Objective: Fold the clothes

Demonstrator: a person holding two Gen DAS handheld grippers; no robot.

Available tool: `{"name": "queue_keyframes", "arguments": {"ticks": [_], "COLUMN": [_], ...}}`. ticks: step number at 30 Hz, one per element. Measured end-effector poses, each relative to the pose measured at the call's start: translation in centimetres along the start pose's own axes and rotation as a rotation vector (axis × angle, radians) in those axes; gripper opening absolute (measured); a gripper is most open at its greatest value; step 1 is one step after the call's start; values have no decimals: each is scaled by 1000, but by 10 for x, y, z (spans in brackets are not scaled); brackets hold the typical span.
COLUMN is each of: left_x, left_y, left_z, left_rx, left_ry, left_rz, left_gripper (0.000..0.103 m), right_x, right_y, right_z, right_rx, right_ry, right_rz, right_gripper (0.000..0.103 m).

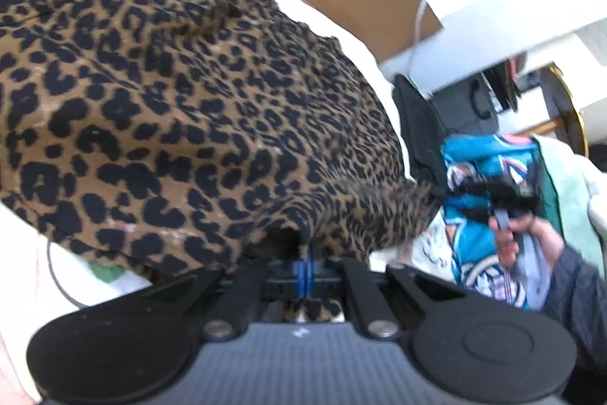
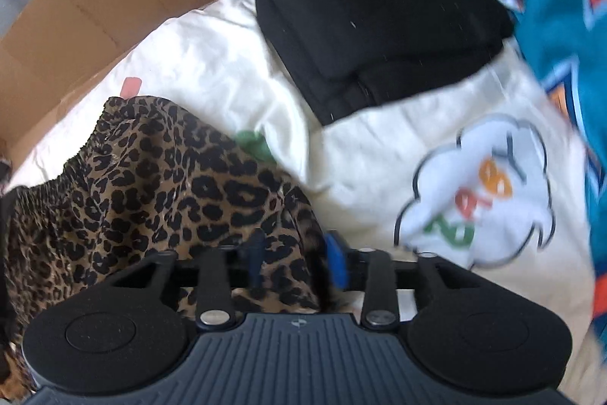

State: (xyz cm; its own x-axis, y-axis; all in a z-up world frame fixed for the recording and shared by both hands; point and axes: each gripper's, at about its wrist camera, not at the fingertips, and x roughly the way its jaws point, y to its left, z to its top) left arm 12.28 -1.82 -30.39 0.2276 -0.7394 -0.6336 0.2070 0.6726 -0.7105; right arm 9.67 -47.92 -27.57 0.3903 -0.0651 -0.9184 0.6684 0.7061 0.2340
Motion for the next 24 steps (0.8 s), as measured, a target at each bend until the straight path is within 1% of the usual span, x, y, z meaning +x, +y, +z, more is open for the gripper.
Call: {"name": "queue_keyframes", "arguments": {"ticks": [3, 7, 11, 16, 20, 24], "left_x": [4, 6, 9, 8, 6, 5], "left_y": [1, 0, 0, 4, 6, 7], "left_z": [4, 6, 4, 1, 2, 4], "left_rx": [1, 22, 35, 38, 43, 61], "left_ry": [-15, -14, -9, -11, -22, -23], "left_rz": [25, 57, 79, 102, 124, 139], "left_gripper": [2, 2, 2, 2, 2, 2], "right_x": [0, -3, 0, 11, 21, 32], "right_y": [-7, -13, -6, 20, 39, 54], "right_z": [-17, -42, -76, -116, -132, -137], "right_rx": [59, 130, 158, 136, 133, 141], "right_ry": [17, 36, 113, 230, 275, 294], "right_rz": [9, 26, 112, 259, 338, 384], "right_gripper": [45, 45, 45, 45, 45, 45]}}
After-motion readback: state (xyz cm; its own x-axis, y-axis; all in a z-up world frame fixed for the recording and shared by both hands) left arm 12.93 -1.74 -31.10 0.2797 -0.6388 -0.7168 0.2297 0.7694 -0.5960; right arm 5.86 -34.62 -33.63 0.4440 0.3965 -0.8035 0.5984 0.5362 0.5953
